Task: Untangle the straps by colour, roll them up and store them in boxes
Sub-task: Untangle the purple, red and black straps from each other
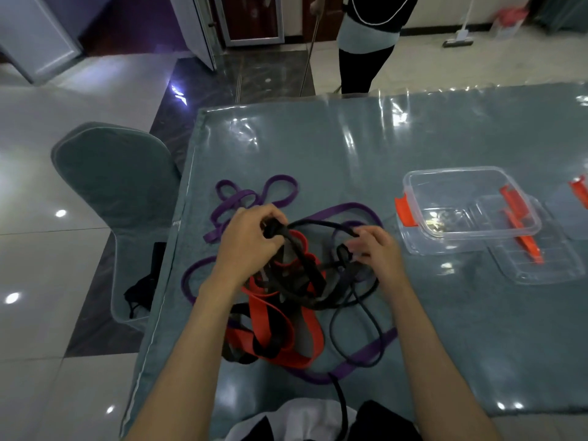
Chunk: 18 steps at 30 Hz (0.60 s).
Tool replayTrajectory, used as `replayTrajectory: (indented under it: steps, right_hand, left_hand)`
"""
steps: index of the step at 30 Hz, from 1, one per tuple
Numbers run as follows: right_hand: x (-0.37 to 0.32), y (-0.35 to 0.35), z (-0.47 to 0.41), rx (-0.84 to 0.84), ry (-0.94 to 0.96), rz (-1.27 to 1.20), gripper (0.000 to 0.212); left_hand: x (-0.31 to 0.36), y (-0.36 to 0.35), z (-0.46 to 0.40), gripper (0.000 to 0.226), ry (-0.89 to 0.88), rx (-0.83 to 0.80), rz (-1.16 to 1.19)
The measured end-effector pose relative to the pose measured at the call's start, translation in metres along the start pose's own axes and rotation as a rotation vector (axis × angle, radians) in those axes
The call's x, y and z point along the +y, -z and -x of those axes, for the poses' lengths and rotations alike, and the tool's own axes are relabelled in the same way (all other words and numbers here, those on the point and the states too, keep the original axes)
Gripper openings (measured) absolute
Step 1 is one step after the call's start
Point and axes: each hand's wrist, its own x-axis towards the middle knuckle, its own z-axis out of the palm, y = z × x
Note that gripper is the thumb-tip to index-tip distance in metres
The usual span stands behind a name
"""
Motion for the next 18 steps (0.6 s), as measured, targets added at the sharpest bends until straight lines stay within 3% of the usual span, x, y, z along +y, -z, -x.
replayTrajectory:
  steps: [2, 6, 14, 18]
  right_hand:
    - [0.029, 0.012, -0.013, 0.11, -0.156, 0.152, 0.015]
    - [0.081, 0.017, -0.016, 0.067, -0.366, 0.281, 0.023]
    - [0.093, 0.011, -0.018, 0.15, -0.186, 0.498, 0.018]
    - [0.083, 0.009, -0.017, 0.148, -0.275, 0.305, 0.016]
  left_hand:
    - [-0.008, 0.005, -0.006, 0.032, 0.018, 0.011, 0.006]
    - [-0.021, 0.017, -0.017, 0.034, 0.087, -0.103, 0.07]
    - [-0.034, 0.026, -0.02, 0.032, 0.091, -0.211, 0.106]
    - [-0.033, 0.027, -0.018, 0.026, 0.081, -0.192, 0.12]
